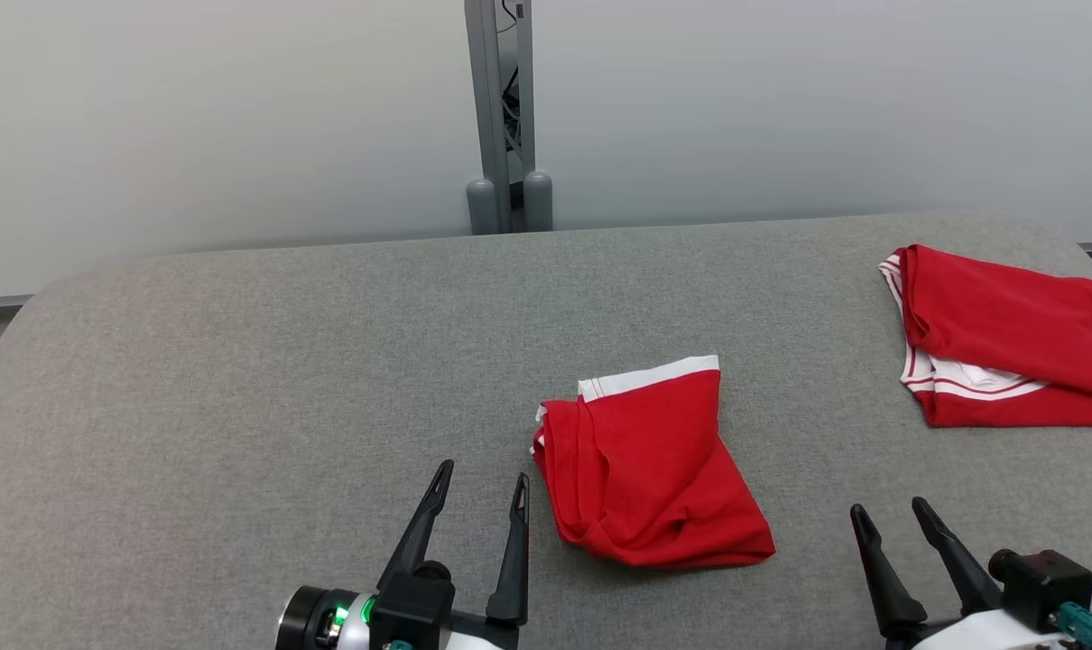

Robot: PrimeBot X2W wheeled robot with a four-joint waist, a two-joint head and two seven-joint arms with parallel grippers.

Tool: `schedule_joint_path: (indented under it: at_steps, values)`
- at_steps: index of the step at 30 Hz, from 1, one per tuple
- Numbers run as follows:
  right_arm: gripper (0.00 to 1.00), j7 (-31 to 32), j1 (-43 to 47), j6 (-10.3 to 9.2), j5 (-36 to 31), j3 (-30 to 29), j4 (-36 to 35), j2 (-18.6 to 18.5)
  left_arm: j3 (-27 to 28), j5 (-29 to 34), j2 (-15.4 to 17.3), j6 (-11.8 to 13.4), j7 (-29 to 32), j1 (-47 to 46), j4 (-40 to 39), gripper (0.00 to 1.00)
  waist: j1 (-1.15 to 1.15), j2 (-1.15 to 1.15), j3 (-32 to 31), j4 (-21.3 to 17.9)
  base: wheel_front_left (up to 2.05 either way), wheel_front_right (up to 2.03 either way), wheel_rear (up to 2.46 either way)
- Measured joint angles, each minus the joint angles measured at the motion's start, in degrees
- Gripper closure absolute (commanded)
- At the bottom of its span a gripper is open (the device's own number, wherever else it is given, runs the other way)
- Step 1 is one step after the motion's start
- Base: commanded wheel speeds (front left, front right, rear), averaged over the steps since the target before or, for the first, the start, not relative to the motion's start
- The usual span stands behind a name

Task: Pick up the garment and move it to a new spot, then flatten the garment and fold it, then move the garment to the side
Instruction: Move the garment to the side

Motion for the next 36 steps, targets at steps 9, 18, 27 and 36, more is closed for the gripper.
schedule_joint_path:
  at_steps: [9, 18, 27, 36]
  values:
    - [0.0, 3.75, -5.25, 0.0, 11.5, 2.64, 3.78, 1.32, -0.31, 0.02, -0.01, -0.27, 0.0, -0.02, 0.11, 0.0, 0.0, 0.0, 0.31, 1.59, 0.0, 0.0, 0.0]
    - [0.0, 8.43, -12.67, 0.0, 19.79, 6.22, 9.89, 0.19, -1.67, 0.01, 0.02, -0.16, 0.0, -0.69, 0.14, 0.0, 0.0, 0.0, 1.94, 4.67, 0.0, 0.0, 0.0]
    - [0.0, 10.68, -18.66, 0.0, 26.32, 11.95, 17.94, -2.0, -3.61, 0.0, 0.0, 0.49, 0.0, -2.5, -0.21, 0.0, 0.0, 0.0, 5.43, 8.13, 0.0, 0.0, 0.0]
    - [0.0, 10.55, -21.34, 0.0, 28.48, 16.99, 24.4, -2.14, -4.54, -0.03, 0.0, 1.42, 0.0, -3.43, -0.3, 0.0, 0.0, 0.0, 7.53, 10.08, 0.0, 0.0, 0.0]
